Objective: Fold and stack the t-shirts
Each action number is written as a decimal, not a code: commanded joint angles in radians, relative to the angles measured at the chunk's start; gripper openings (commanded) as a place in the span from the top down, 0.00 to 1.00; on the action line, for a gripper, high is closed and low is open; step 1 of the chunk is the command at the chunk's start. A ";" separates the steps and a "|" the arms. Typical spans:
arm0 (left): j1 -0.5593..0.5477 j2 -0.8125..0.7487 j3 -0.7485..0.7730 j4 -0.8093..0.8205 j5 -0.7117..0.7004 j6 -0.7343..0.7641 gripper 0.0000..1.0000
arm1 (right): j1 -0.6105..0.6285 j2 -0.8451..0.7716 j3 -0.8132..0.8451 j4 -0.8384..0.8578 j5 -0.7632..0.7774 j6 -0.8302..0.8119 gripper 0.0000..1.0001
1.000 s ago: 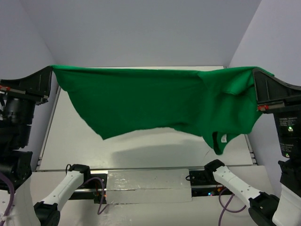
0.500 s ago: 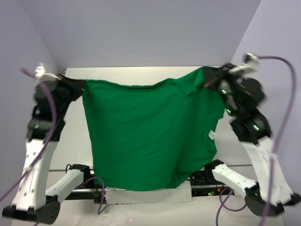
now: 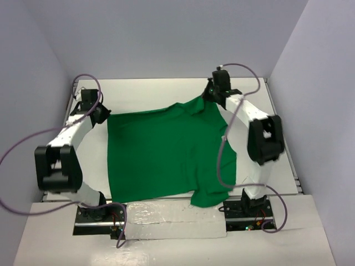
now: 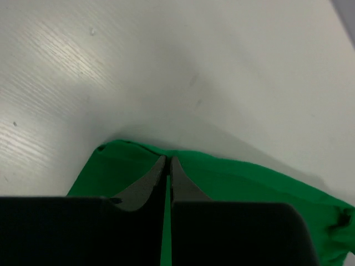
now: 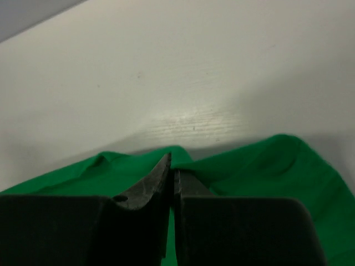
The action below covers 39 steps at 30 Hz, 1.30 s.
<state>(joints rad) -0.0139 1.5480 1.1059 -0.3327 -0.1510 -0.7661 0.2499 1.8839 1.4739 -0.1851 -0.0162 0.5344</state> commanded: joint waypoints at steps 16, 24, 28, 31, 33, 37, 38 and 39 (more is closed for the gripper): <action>0.155 0.326 0.281 0.077 0.088 0.012 0.90 | 0.002 0.458 0.659 -0.024 -0.132 0.125 0.91; 0.156 0.262 0.237 0.067 0.108 0.024 0.90 | 0.002 0.305 0.418 0.025 -0.174 0.168 0.91; 0.157 0.168 0.158 0.057 0.110 0.028 0.90 | 0.006 0.152 0.179 0.031 -0.171 0.189 0.91; 0.157 0.086 0.079 0.063 0.119 0.020 0.90 | 0.005 0.055 0.081 0.020 -0.155 0.194 0.91; 0.157 0.042 0.033 0.069 0.123 0.018 0.90 | 0.005 0.010 0.028 0.002 -0.141 0.196 0.91; 0.157 -0.015 -0.034 0.066 0.129 0.016 0.90 | 0.006 -0.036 -0.032 -0.048 -0.125 0.193 0.91; 0.157 -0.033 -0.063 0.064 0.136 0.012 0.90 | 0.006 -0.055 -0.059 -0.058 -0.115 0.195 0.91; 0.157 -0.047 -0.085 0.065 0.140 0.006 0.90 | 0.006 -0.070 -0.083 -0.060 -0.108 0.198 0.91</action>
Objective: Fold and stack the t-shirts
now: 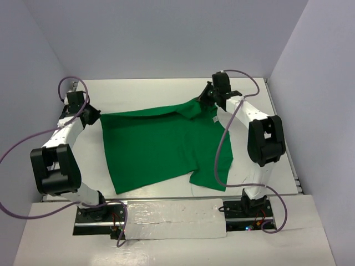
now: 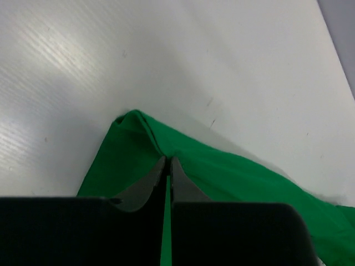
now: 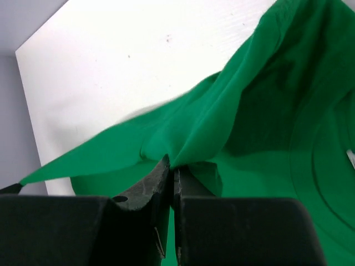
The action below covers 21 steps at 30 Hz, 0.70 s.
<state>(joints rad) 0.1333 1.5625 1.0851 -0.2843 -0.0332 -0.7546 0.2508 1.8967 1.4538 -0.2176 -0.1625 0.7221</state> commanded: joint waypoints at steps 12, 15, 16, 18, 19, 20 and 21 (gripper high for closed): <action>0.008 -0.147 -0.177 0.005 0.012 -0.017 0.90 | 0.004 -0.229 -0.205 -0.149 0.113 0.031 0.91; 0.008 -0.147 -0.183 -0.002 0.010 -0.019 0.90 | 0.002 -0.243 -0.192 -0.221 0.121 0.013 0.91; 0.008 -0.150 -0.185 -0.010 0.008 -0.020 0.90 | 0.002 -0.248 -0.189 -0.241 0.130 0.006 0.91; 0.006 -0.165 -0.200 -0.025 -0.002 -0.021 0.90 | 0.004 -0.265 -0.191 -0.296 0.148 -0.005 0.91; 0.006 -0.172 -0.206 -0.032 -0.008 -0.023 0.90 | 0.004 -0.273 -0.196 -0.314 0.153 -0.015 0.91; 0.005 -0.181 -0.212 -0.038 -0.010 -0.024 0.90 | 0.003 -0.283 -0.208 -0.329 0.170 -0.021 0.90; 0.003 -0.190 -0.217 -0.045 -0.010 -0.027 0.90 | 0.002 -0.295 -0.222 -0.342 0.190 -0.024 0.88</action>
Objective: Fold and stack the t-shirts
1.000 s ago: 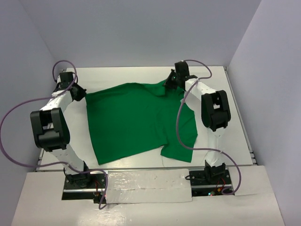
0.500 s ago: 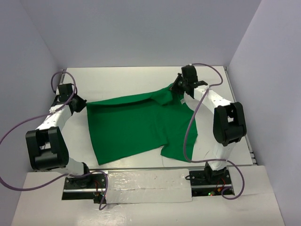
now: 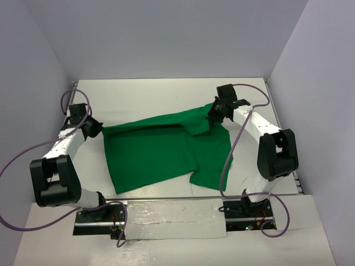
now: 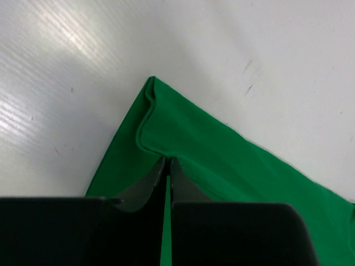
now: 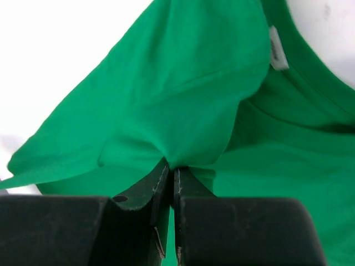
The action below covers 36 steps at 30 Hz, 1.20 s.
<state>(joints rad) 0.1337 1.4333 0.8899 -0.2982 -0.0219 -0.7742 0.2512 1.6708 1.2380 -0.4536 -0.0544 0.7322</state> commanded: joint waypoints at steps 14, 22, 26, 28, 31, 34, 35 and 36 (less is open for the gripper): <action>-0.025 -0.236 -0.018 -0.281 -0.138 -0.087 0.18 | 0.005 -0.149 -0.186 -0.035 0.168 0.003 0.27; -0.041 -0.096 0.065 -0.172 -0.049 -0.073 0.23 | -0.002 -0.149 -0.201 0.028 0.118 -0.022 0.48; -0.076 0.024 0.102 -0.123 -0.022 -0.083 0.23 | -0.006 -0.141 -0.272 0.083 0.059 -0.019 0.55; -0.083 0.066 0.114 -0.118 -0.014 -0.085 0.24 | -0.007 -0.123 -0.287 0.096 0.036 -0.024 0.55; -0.088 0.096 0.118 -0.121 -0.010 -0.086 0.24 | -0.013 -0.093 -0.302 0.113 0.033 -0.025 0.63; -0.089 0.087 0.103 -0.115 -0.015 -0.088 0.24 | -0.023 -0.069 -0.308 0.125 0.027 -0.027 0.69; -0.088 0.081 0.097 -0.112 -0.016 -0.087 0.24 | -0.025 -0.053 -0.306 0.128 0.027 -0.029 0.69; -0.088 0.077 0.093 -0.111 -0.019 -0.086 0.24 | -0.026 -0.040 -0.302 0.128 0.029 -0.032 0.70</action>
<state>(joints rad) 0.0509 1.5401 0.9585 -0.4569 -0.0475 -0.8570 0.2410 1.5888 0.9344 -0.3803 -0.0168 0.7128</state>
